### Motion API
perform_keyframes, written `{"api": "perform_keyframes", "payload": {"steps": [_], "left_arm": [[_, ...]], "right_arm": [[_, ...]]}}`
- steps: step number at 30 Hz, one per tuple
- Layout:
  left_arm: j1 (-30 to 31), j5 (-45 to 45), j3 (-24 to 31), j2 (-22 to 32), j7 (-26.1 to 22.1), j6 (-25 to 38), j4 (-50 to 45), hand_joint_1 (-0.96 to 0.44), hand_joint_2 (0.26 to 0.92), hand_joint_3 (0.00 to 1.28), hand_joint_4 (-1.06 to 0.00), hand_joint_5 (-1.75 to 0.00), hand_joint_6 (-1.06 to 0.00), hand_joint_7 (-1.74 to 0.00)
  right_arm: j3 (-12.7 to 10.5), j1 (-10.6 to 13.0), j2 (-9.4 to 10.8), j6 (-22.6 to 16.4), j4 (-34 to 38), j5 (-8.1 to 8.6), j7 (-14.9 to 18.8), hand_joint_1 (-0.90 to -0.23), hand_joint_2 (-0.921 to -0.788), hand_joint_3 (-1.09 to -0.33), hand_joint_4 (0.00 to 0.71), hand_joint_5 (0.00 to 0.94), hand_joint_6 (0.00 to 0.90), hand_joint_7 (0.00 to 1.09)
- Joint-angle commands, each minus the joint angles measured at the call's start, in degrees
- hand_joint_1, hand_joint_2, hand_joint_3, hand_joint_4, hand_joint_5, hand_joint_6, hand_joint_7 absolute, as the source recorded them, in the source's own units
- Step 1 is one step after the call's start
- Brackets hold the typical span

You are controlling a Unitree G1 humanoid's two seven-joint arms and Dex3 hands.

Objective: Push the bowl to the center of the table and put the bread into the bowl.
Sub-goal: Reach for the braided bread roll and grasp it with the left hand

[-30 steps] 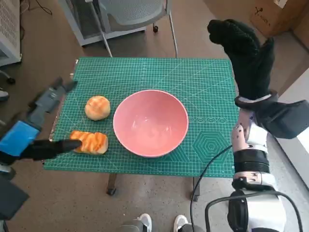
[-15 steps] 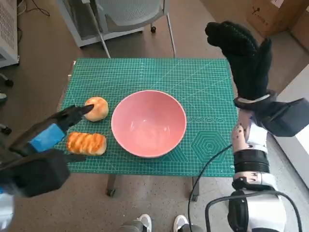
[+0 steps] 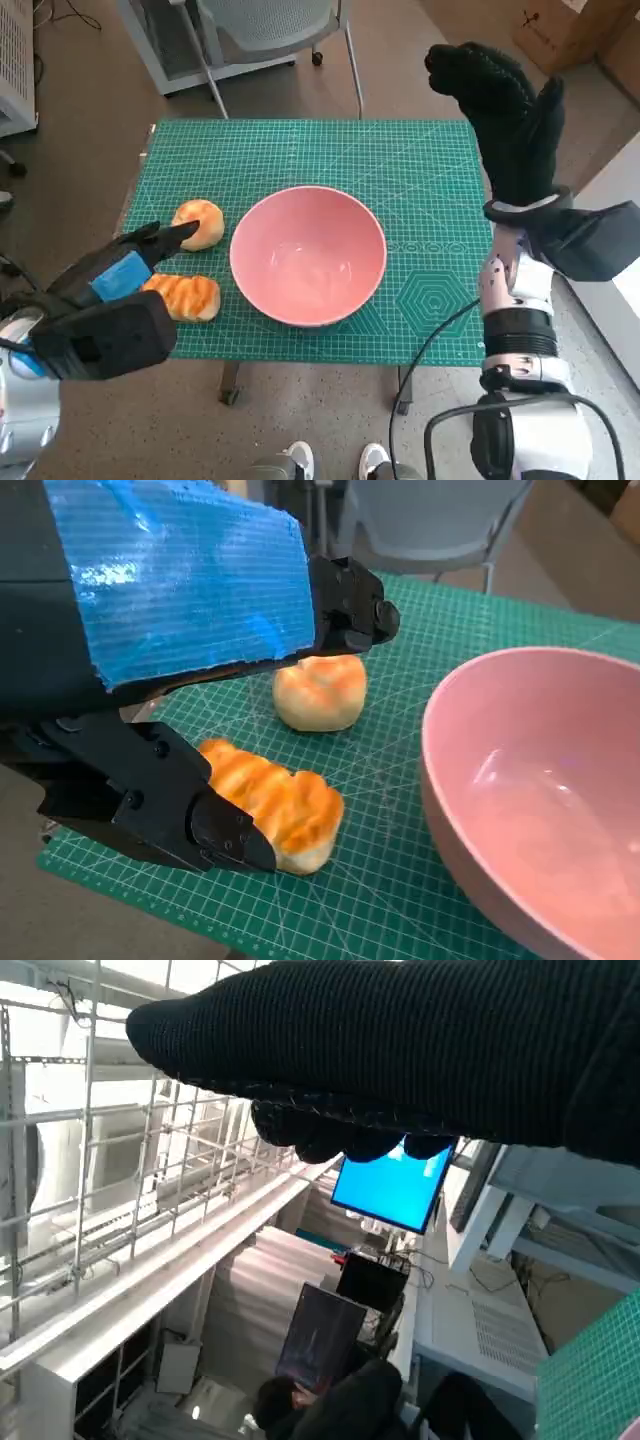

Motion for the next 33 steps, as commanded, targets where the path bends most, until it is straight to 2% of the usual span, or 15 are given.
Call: {"api": "perform_keyframes", "payload": {"steps": [1, 11, 20, 33], "left_arm": [[-1.22, 1.98, -1.84, -0.34, -0.25, 0.43, 2.02, 0.15, 0.725, 0.05, -0.06, 0.0, -0.25, -0.02], [-2.9, 5.23, -5.55, -1.08, -0.49, 1.48, 7.19, 0.13, 0.732, 0.06, -0.08, 0.0, -0.29, -0.02], [-4.97, 8.32, -9.87, -2.95, -0.96, 2.69, 12.86, 0.13, 0.732, 0.06, -0.09, 0.0, -0.31, -0.02], [-7.76, 12.0, -14.7, -4.93, -2.11, 2.11, 20.13, 0.12, 0.744, 0.1, -0.16, -0.01, -0.35, -0.01]], "right_arm": [[-0.14, 1.26, -0.3, 0.25, 0.44, 0.41, 0.77, -0.589, -0.921, -0.556, 0.305, 0.003, 0.4, 0.03], [-0.62, 1.75, -0.63, 0.37, 0.62, 0.69, 0.76, -0.59, -0.921, -0.55, 0.305, 0.002, 0.405, 0.03], [-0.61, 2.33, -0.54, 0.3, -0.07, 0.06, -0.45, -0.581, -0.921, -0.55, 0.303, 0.0, 0.407, 0.03], [-0.4, 3.23, -0.51, 0.59, -1.35, 0.05, -0.93, -0.582, -0.921, -0.551, 0.295, 0.0, 0.408, 0.02]]}}
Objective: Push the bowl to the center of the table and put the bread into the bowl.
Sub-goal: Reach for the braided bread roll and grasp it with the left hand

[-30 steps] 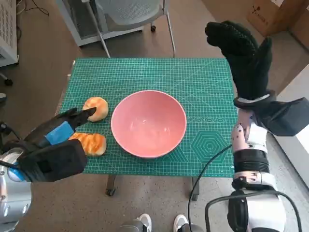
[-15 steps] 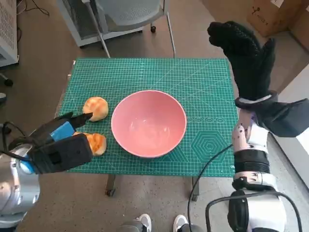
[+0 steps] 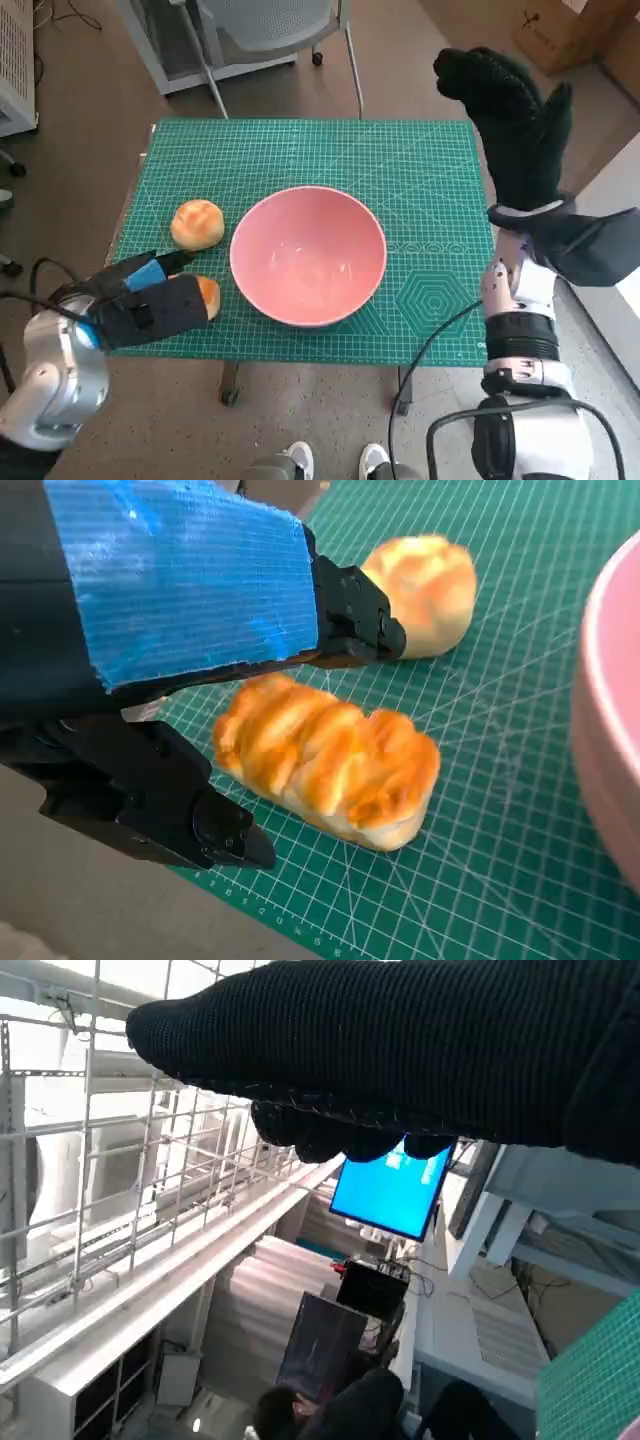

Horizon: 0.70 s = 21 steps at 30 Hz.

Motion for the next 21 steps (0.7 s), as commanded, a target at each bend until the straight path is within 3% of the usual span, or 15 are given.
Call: {"api": "perform_keyframes", "payload": {"steps": [1, 8, 13, 16, 17, 18, 21], "left_arm": [[-1.34, 1.75, -1.48, -0.76, -0.51, -0.69, 2.58, 0.12, 0.74, 0.11, -0.16, -0.01, -0.36, -0.01], [-1.87, 3.11, -2.7, -1.63, 0.55, -3.42, 6.21, 0.12, 0.615, 0.4, -0.23, -0.01, -0.39, -0.01], [-1.52, 4.83, -2.72, -2.58, 3.51, -7.04, 8.91, 0.11, 0.619, 0.46, -0.33, -0.02, -0.45, -0.02], [-0.48, 6.42, -2.3, -2.75, 7.09, -9.96, 9.39, 0.11, 0.665, 0.43, -0.51, -0.04, -0.58, -0.04], [-0.06, 6.97, -2.14, -2.72, 8.26, -10.99, 9.41, 0.07, 0.756, 0.31, -0.59, -0.44, -0.56, -0.46], [0.23, 7.35, -1.97, -2.74, 9.03, -11.74, 9.47, 0.05, 0.815, 0.24, -0.63, -0.72, -0.54, -0.74], [1.28, 8.24, -1.28, -2.21, 10.24, -13.34, 8.18, 0.02, 0.886, 0.13, -0.7, -1.03, -0.57, -1.02]], "right_arm": [[0.24, 1.67, -0.3, 0.65, -0.46, -0.17, -0.23, -0.583, -0.921, -0.551, 0.295, 0.0, 0.408, 0.02], [0.23, 1.81, -0.21, 0.92, -0.7, 0.11, 0.07, -0.585, -0.921, -0.55, 0.295, 0.0, 0.41, 0.02], [0.27, 1.91, -0.11, 1.18, -0.94, 0.25, 0.15, -0.587, -0.921, -0.549, 0.295, 0.0, 0.411, 0.02], [0.22, 1.98, -0.12, 1.38, -1.05, 0.47, 0.34, -0.588, -0.921, -0.548, 0.295, 0.0, 0.411, 0.02], [0.19, 2.02, -0.13, 1.4, -1.07, 0.54, 0.43, -0.589, -0.921, -0.548, 0.295, 0.0, 0.411, 0.02], [0.18, 2.03, -0.13, 1.43, -1.08, 0.59, 0.49, -0.589, -0.921, -0.548, 0.295, 0.0, 0.411, 0.02], [0.12, 2.04, -0.18, 1.49, -1.06, 0.82, 0.73, -0.587, -0.921, -0.546, 0.295, 0.0, 0.412, 0.02]]}}
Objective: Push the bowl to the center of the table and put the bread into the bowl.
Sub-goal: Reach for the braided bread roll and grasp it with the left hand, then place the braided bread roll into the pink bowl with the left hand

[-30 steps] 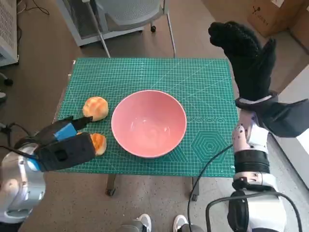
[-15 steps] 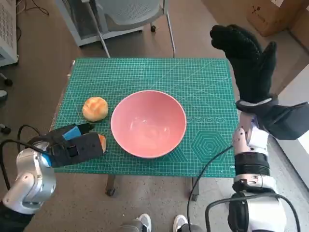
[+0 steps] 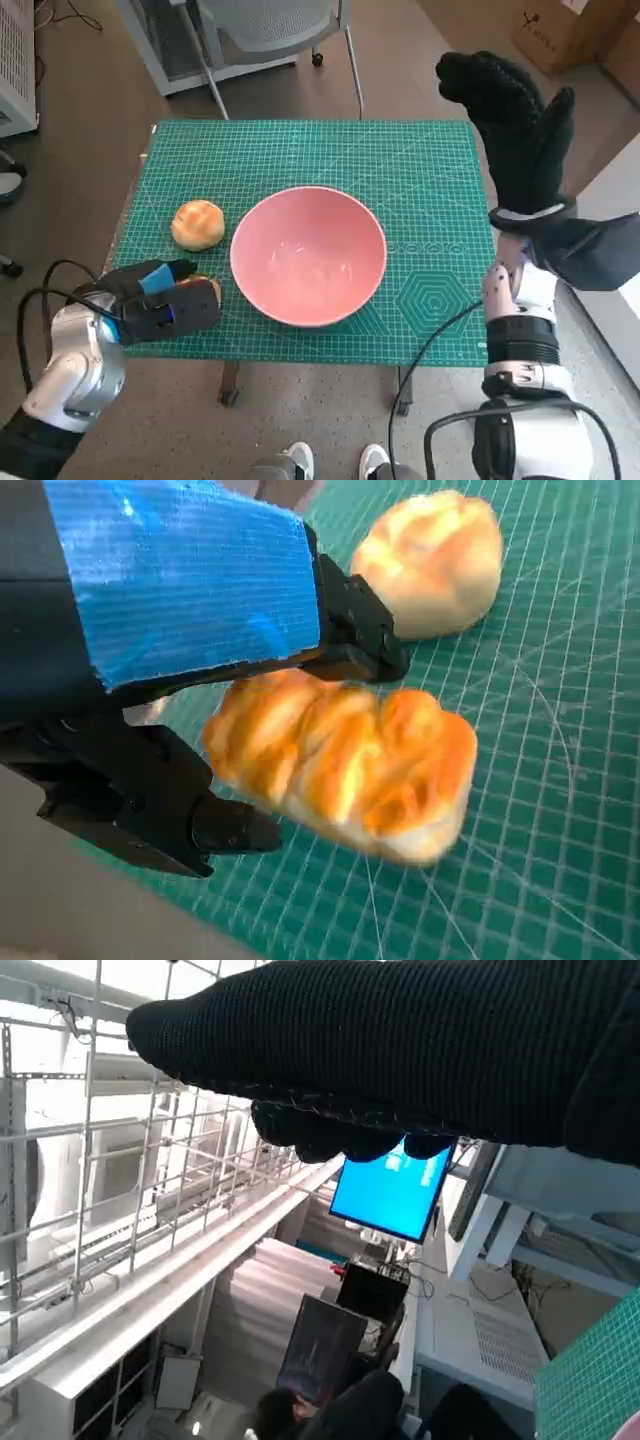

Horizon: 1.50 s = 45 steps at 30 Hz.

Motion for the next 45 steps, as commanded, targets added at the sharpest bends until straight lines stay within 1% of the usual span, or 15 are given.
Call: {"api": "perform_keyframes", "payload": {"steps": [1, 4, 10, 14, 19, 25, 29, 31, 36, 40, 45], "left_arm": [[2.18, 2.0, 1.37, 0.68, 2.12, -3.01, -2.21, 0.01, 0.894, 0.1, -0.71, -1.08, -0.59, -1.05], [3.09, 1.99, 2.82, 1.39, 1.07, -3.56, -5.05, 0.01, 0.904, 0.08, -0.72, -1.14, -0.64, -1.08], [4.35, 0.39, 7.58, 2.19, -2.46, -3.02, -12.25, 0.0, 0.911, 0.06, -0.72, -1.18, -0.65, -1.09], [4.66, -0.15, 11.29, 1.93, -4.11, -2.32, -17.35, 0.0, 0.917, 0.06, -0.72, -1.17, -0.63, -1.13], [4.39, -0.94, 15.99, 1.26, -4.19, -2.86, -22.46, 0.0, 0.92, 0.05, -0.73, -1.13, -0.63, -1.16], [2.2, -2.55, 20.62, 0.63, -3.57, -4.0, -26.46, 0.0, 0.911, 0.03, -0.77, -1.11, -0.67, -1.09], [-0.46, -3.38, 22.58, 0.15, -3.37, -4.4, -28.17, 0.0, 0.903, 0.03, -0.78, -1.15, -0.71, -1.0], [-2.08, -3.66, 23.1, -0.33, -3.3, -4.22, -28.85, 0.0, 0.897, 0.03, -0.79, -1.15, -0.73, -0.97], [-5.7, -2.88, 22.57, -1.74, -2.63, -3.45, -29.98, 0.0, 0.883, 0.04, -0.83, -1.05, -0.72, -1.03], [-8.31, -1.55, 20.57, -3.61, -1.05, -3.89, -29.0, 0.0, 0.878, 0.03, -0.85, -1.01, -0.73, -1.04], [-11.58, -1.05, 16.65, -7.73, 1.35, -5.47, -25.87, 0.0, 0.876, 0.03, -0.86, -0.98, -0.73, -1.06]], "right_arm": [[0.09, 1.47, -0.22, 0.93, 0.12, 0.39, 0.76, -0.587, -0.921, -0.545, 0.296, 0.001, 0.412, 0.02], [0.03, 1.4, -0.26, 0.98, 0.28, 0.54, 0.98, -0.586, -0.921, -0.545, 0.296, 0.001, 0.413, 0.02], [-0.14, 1.34, -0.35, 0.89, 0.65, 0.64, 1.29, -0.587, -0.921, -0.544, 0.295, 0.0, 0.413, 0.02], [-0.24, 1.22, -0.38, 0.86, 1.03, 0.66, 1.4, -0.589, -0.921, -0.543, 0.295, 0.001, 0.414, 0.02], [-0.22, 1.23, -0.29, 0.68, 1.13, 0.48, 1.32, -0.591, -0.921, -0.54, 0.296, 0.001, 0.415, 0.01], [-0.28, 1.17, -0.23, 0.62, 1.34, 0.47, 1.32, -0.592, -0.921, -0.539, 0.295, 0.0, 0.415, 0.01], [-0.28, 1.17, -0.22, 0.6, 1.34, 0.49, 1.38, -0.592, -0.921, -0.539, 0.296, 0.001, 0.416, 0.01], [-0.33, 1.12, -0.28, 0.7, 1.3, 0.57, 1.46, -0.592, -0.921, -0.539, 0.297, 0.001, 0.416, 0.01], [-0.41, 1.04, -0.33, 0.79, 1.31, 0.63, 1.5, -0.592, -0.921, -0.539, 0.298, 0.002, 0.418, 0.01], [-0.5, 0.85, -0.41, 0.75, 1.68, 0.61, 1.52, -0.593, -0.921, -0.54, 0.298, 0.001, 0.417, 0.01], [-0.49, 0.97, -0.4, 0.61, 1.68, 0.57, 1.54, -0.589, -0.921, -0.541, 0.297, 0.0, 0.417, 0.01]]}}
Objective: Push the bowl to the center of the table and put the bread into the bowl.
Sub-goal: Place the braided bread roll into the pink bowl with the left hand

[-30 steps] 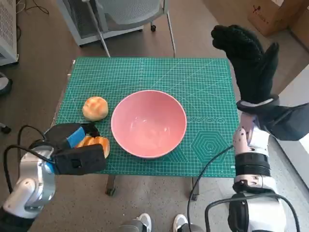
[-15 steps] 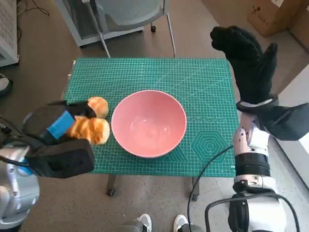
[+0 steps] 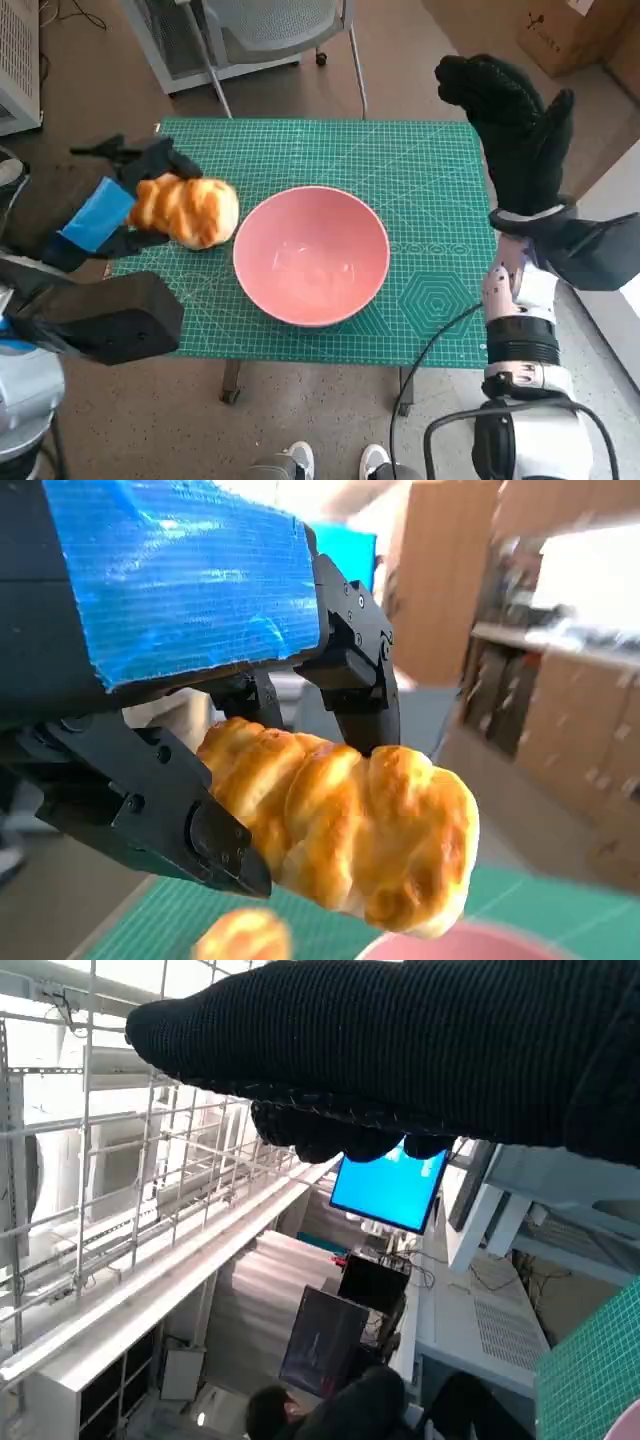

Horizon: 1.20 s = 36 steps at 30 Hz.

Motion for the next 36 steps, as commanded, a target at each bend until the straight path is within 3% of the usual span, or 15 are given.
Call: {"api": "perform_keyframes", "payload": {"steps": [1, 10, 20, 22, 24, 25, 26, 29, 32, 36], "left_arm": [[-2.99, 0.03, -3.47, -3.84, 2.14, -1.85, 3.03, 0.0, 0.876, 0.03, -0.86, -0.98, -0.73, -1.06], [-10.89, 1.48, -12.4, -9.23, -0.29, -3.3, 12.05, 0.0, 0.897, 0.03, -0.8, -1.04, -0.71, -1.08], [-15.46, -0.84, -16.76, -12.93, 0.04, -8.9, 25.59, 0.0, 0.919, 0.05, -0.72, -1.16, -0.63, -1.12], [-15.94, -1.92, -16.79, -13.45, 0.31, -10.81, 28.84, 0.0, 0.92, 0.09, -0.7, -1.22, -0.57, -1.15], [-16.39, -2.75, -16.79, -13.82, 0.13, -12.17, 31.83, 0.0, 0.921, 0.19, -0.58, -1.3, -0.45, -1.31], [-16.61, -3.07, -16.8, -13.95, -0.04, -12.62, 33.02, 0.02, 0.875, 0.2, -0.44, -0.95, -0.36, -1.04], [-16.61, -3.5, -16.8, -13.81, -0.9, -12.55, 33.8, 0.04, 0.853, 0.19, -0.39, -0.63, -0.36, -0.76], [-16.72, -3.91, -16.98, -13.48, -3.18, -11.38, 34.44, 0.02, 0.8, 0.14, -0.18, -0.21, -0.3, -0.29], [-17.17, -3.47, -17.32, -13.6, -5.38, -9.15, 34.28, -0.03, 0.772, 0.11, -0.08, -0.07, -0.27, -0.12], [-16.71, -2.92, -17.37, -13.52, -5.95, -8.7, 33.66, -0.15, 0.753, 0.08, -0.02, -0.01, -0.24, -0.03]], "right_arm": [[-0.17, 0.95, -0.37, 0.52, 0.92, 0.35, 0.48, -0.589, -0.921, -0.541, 0.297, 0.0, 0.417, 0.01], [-0.12, 1.46, -0.41, 0.33, 0.37, 0.31, 0.54, -0.589, -0.921, -0.542, 0.297, 0.0, 0.417, 0.01], [-0.86, 2.1, -1.52, 0.17, 0.46, 0.68, 1.04, -0.592, -0.921, -0.539, 0.3, 0.002, 0.416, 0.01], [-0.95, 2.36, -1.67, 0.02, 0.2, 0.59, 0.93, -0.591, -0.921, -0.538, 0.303, 0.003, 0.417, 0.01], [-1.01, 2.57, -1.81, -0.1, 0.01, 0.53, 0.83, -0.591, -0.921, -0.537, 0.308, 0.006, 0.419, 0.01], [-1.06, 2.62, -1.89, -0.14, 0.02, 0.53, 0.82, -0.591, -0.921, -0.536, 0.31, 0.006, 0.419, 0.01], [-1.16, 2.68, -2.06, -0.15, 0.07, 0.57, 0.8, -0.591, -0.921, -0.536, 0.311, 0.006, 0.419, 0.01], [-1.34, 2.9, -2.32, -0.22, -0.02, 0.54, 0.64, -0.591, -0.921, -0.535, 0.313, 0.007, 0.419, 0.01], [-1.37, 3.13, -2.37, -0.22, -0.41, 0.39, 0.19, -0.59, -0.921, -0.534, 0.315, 0.007, 0.42, 0.01], [-1.34, 3.44, -2.24, -0.23, -0.9, 0.13, -0.47, -0.589, -0.921, -0.535, 0.315, 0.006, 0.42, 0.01]]}}
